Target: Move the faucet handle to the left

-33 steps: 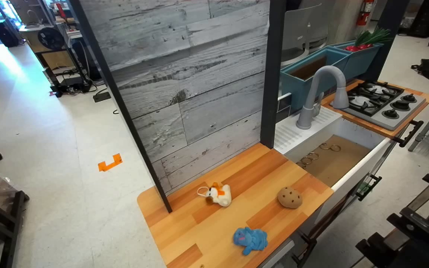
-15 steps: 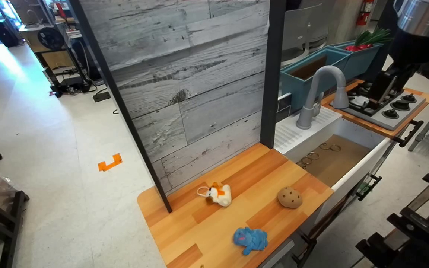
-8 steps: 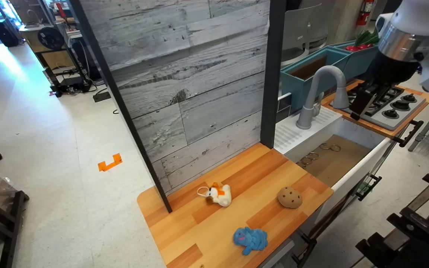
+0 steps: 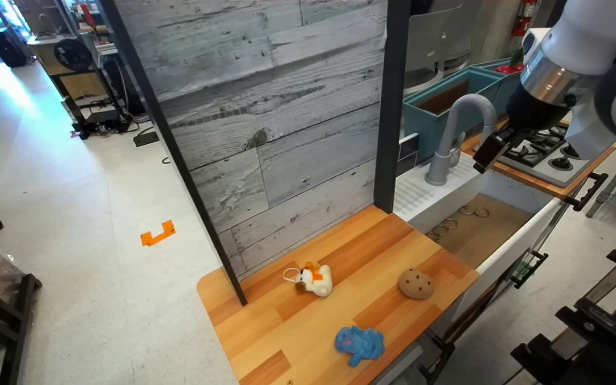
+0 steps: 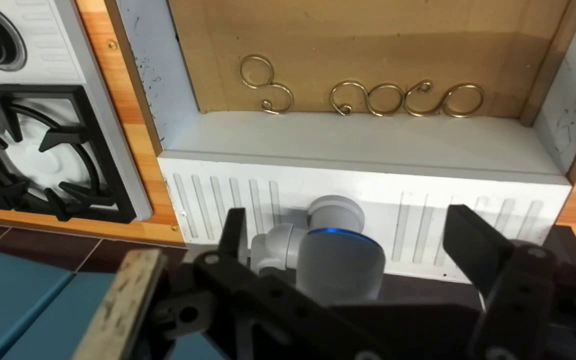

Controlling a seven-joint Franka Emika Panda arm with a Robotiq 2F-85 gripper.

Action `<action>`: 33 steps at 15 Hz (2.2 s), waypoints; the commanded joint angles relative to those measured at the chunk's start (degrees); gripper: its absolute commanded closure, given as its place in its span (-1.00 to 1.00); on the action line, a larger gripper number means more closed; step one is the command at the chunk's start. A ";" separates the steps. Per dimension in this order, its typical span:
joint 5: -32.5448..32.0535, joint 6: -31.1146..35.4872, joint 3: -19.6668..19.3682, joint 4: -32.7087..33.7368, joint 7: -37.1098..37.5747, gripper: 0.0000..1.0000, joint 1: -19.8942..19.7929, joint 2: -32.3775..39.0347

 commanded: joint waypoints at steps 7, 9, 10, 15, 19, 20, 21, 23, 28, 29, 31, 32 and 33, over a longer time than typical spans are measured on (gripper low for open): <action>6.10 9.02 3.43 2.81 -6.95 -1.00 -0.48 4.12; 6.47 10.23 3.50 3.02 -8.18 -1.00 -0.16 4.84; 6.43 10.57 3.93 2.95 -9.11 -1.00 -0.34 4.99; 3.97 6.32 9.51 2.32 -11.36 -1.00 -4.61 3.63; 3.17 6.89 13.11 2.21 -13.63 -1.00 -6.26 3.95; 3.29 7.17 13.85 2.46 -13.91 -1.00 -6.06 4.17; 3.30 7.35 14.53 2.73 -14.17 -1.00 -5.81 4.45; 3.67 7.84 15.73 3.48 -14.28 -1.00 -4.45 5.40; 4.14 7.13 15.04 4.43 -14.94 -1.00 -0.21 6.38; 3.98 5.79 14.87 4.14 -15.12 -1.00 -0.02 6.14; 3.32 -0.47 15.12 2.95 -15.32 -1.00 -0.73 4.53; 2.50 -5.28 16.09 2.20 -15.46 -1.00 -2.15 3.05; 1.70 -10.08 17.36 1.74 -15.80 -1.00 -3.86 1.63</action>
